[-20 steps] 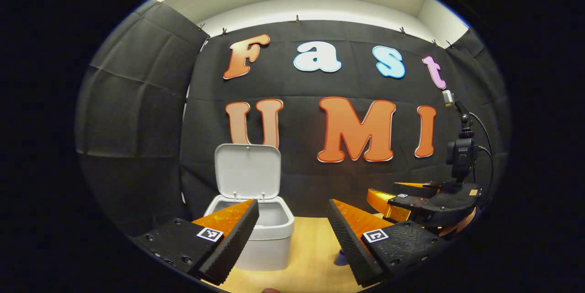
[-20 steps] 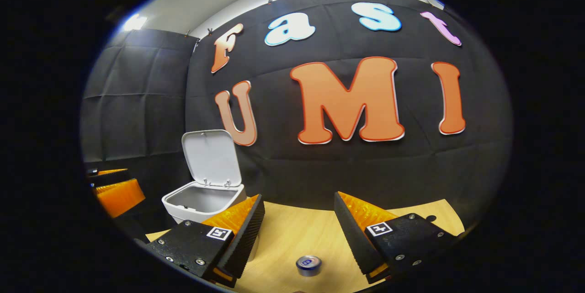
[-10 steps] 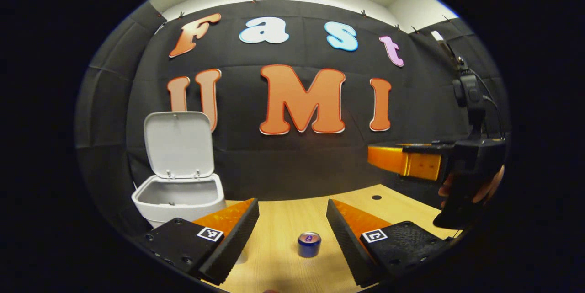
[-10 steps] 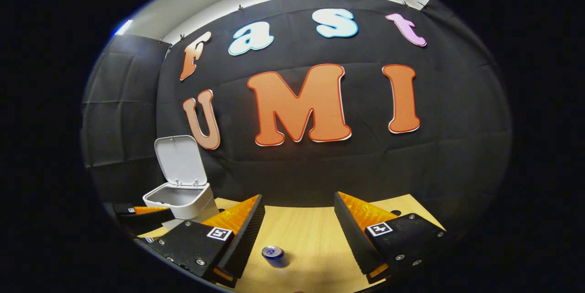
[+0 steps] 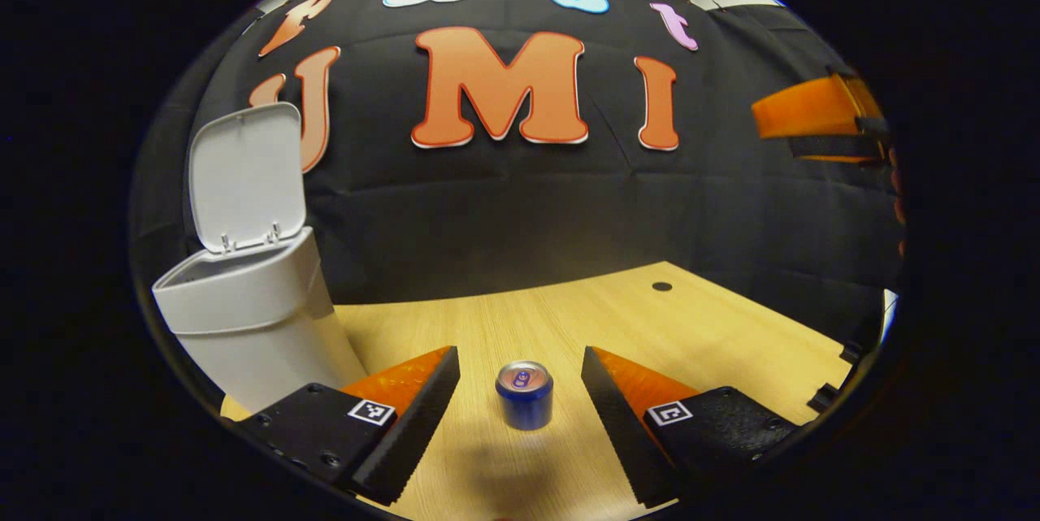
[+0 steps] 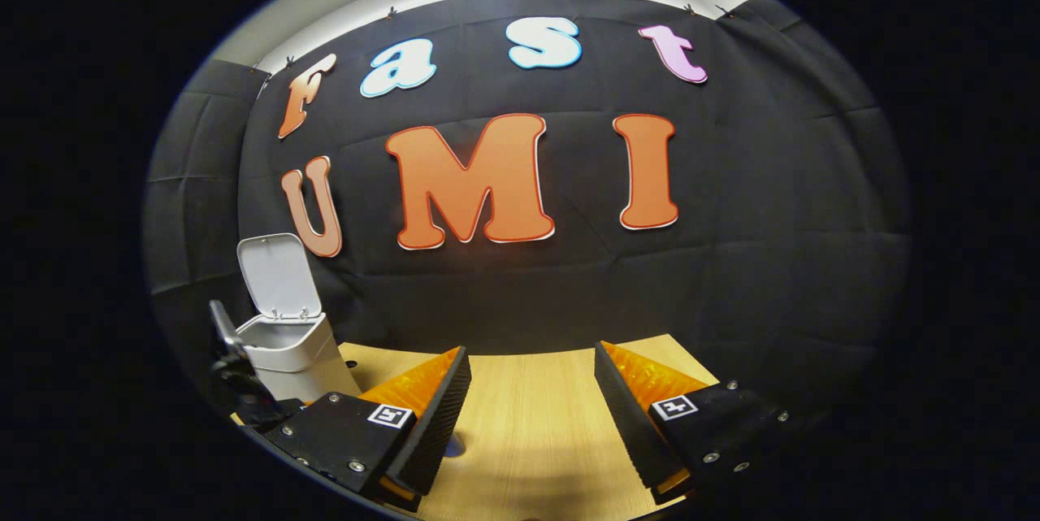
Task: Press the lid of the desktop garbage bin to open it, pick up the crumpled paper on the desktop and throw it into the bin, then pick up the pop can on the desktop and drop it into the bin, and finally close the garbage bin lid.
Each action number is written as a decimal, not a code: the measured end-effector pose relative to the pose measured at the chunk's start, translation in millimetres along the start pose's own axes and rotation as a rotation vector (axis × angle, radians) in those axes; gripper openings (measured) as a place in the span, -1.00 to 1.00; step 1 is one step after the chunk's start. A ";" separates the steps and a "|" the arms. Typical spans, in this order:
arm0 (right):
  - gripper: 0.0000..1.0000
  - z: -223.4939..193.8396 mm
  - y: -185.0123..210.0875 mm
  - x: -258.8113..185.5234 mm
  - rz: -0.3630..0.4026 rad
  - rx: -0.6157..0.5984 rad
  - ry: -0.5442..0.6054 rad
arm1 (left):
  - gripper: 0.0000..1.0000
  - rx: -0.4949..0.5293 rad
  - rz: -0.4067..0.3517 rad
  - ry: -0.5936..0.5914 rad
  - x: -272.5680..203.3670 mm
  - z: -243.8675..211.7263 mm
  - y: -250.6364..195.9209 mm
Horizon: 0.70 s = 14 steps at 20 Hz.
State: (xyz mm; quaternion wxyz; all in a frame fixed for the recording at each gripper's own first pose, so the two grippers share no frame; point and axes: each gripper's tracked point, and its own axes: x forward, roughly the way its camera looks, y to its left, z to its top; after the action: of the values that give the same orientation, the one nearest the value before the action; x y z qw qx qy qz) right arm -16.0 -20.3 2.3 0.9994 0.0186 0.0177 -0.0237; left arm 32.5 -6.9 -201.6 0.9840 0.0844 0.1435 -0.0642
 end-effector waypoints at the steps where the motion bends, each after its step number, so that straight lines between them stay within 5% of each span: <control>1: 0.82 -0.3 -5.1 -2.7 -0.016 -0.007 0.000 | 0.94 0.001 -0.009 0.031 10.8 -12.5 -3.9; 14: 0.82 -14.1 -56.4 -28.7 -0.177 -0.051 0.066 | 0.94 -0.052 -0.007 0.256 112.5 -111.3 -3.5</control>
State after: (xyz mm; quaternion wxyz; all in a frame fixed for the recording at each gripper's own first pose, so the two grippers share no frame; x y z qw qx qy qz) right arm -47.9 -74.7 -12.8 0.9924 -0.0077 0.0527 -0.1111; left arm 108.8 -1.3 -340.2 0.9592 0.0658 0.2698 -0.0524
